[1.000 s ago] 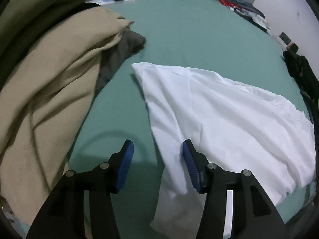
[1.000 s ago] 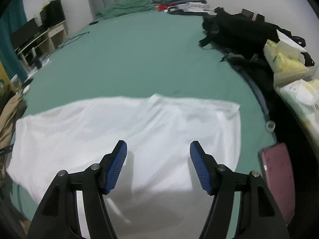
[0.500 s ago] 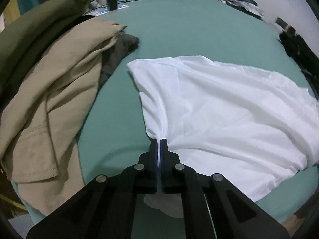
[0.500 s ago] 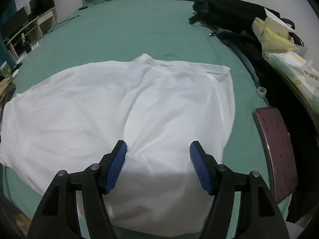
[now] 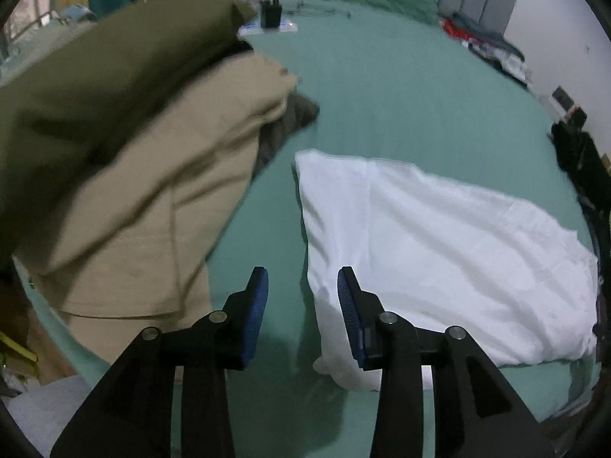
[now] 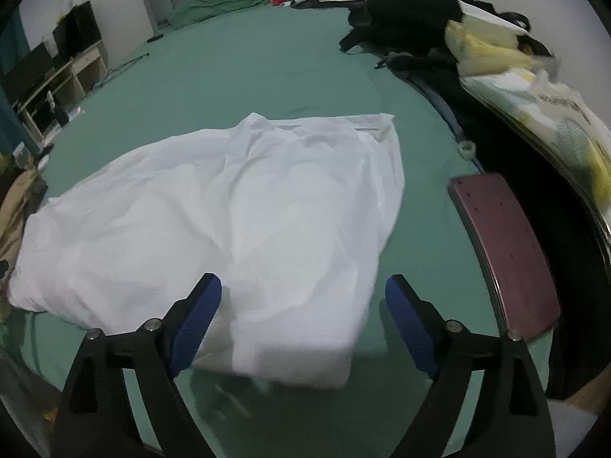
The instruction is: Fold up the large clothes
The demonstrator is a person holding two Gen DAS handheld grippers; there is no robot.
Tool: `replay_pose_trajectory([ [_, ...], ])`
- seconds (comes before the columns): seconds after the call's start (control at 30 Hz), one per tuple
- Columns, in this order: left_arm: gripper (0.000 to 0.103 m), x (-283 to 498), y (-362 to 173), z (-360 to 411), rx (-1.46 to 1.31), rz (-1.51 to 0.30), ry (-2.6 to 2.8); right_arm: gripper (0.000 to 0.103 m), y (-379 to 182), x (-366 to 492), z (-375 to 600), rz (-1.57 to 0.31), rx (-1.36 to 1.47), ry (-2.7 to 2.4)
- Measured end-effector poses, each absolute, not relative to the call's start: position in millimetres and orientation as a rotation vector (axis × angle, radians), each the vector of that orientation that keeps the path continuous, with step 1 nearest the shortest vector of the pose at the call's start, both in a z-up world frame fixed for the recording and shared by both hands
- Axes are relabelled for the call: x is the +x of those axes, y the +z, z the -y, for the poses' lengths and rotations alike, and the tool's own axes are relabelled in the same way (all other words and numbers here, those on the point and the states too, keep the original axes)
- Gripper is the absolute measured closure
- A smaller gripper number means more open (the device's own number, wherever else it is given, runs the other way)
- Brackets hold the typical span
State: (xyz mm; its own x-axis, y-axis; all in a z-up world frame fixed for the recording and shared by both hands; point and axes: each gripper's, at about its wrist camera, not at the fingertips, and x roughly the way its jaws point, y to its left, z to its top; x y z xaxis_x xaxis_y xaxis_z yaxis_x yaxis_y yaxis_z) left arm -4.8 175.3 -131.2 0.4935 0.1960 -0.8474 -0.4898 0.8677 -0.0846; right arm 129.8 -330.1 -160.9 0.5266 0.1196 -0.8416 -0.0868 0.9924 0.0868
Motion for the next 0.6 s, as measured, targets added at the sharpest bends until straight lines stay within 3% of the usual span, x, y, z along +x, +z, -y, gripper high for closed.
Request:
replay_pose_trajectory([
  [0.27,0.062,-1.2,-106.4,-127.2,-0.342,-0.879,0.285,0.014,-166.1,104.4,353.8,-1.006,0.243,0.160],
  [0.6,0.062,22.8,-137.2,-45.4,-0.366,-0.941,0.110,0.005,-187.4,89.3,332.5,-1.045,0.363,0.270],
])
